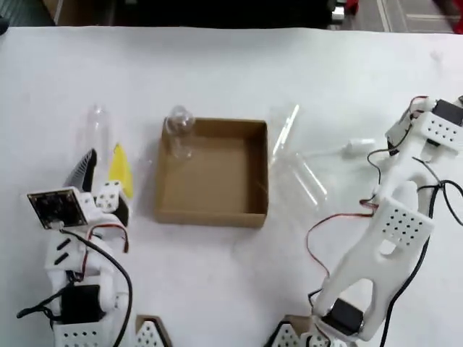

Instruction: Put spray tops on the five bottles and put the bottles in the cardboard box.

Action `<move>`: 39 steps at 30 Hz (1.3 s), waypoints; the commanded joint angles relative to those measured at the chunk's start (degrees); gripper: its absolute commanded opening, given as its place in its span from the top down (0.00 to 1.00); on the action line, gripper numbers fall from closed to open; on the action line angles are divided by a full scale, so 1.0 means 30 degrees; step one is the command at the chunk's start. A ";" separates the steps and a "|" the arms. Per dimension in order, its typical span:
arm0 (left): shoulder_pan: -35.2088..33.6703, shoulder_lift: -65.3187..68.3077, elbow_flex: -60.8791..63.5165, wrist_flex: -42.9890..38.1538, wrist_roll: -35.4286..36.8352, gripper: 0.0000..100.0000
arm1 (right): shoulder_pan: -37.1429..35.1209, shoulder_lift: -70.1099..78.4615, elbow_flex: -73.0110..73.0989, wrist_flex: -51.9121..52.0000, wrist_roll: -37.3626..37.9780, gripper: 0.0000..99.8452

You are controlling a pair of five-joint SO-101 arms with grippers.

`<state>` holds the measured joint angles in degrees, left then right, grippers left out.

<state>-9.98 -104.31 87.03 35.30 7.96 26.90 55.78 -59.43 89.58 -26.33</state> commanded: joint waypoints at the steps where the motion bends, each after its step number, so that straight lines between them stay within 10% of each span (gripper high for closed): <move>1: 0.0161 -0.0132 -0.0264 -0.0557 -0.0147 0.85 | -0.0044 0.0015 -0.1319 0.0161 -0.0205 0.80; 39: 0.0249 -0.0132 -0.0234 -0.0527 -0.0147 0.85 | 0.0190 0.1656 -0.2403 -0.1978 -0.3370 0.86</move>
<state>-9.98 -104.31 87.03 35.30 7.96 27.69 61.85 -64.09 84.31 -35.74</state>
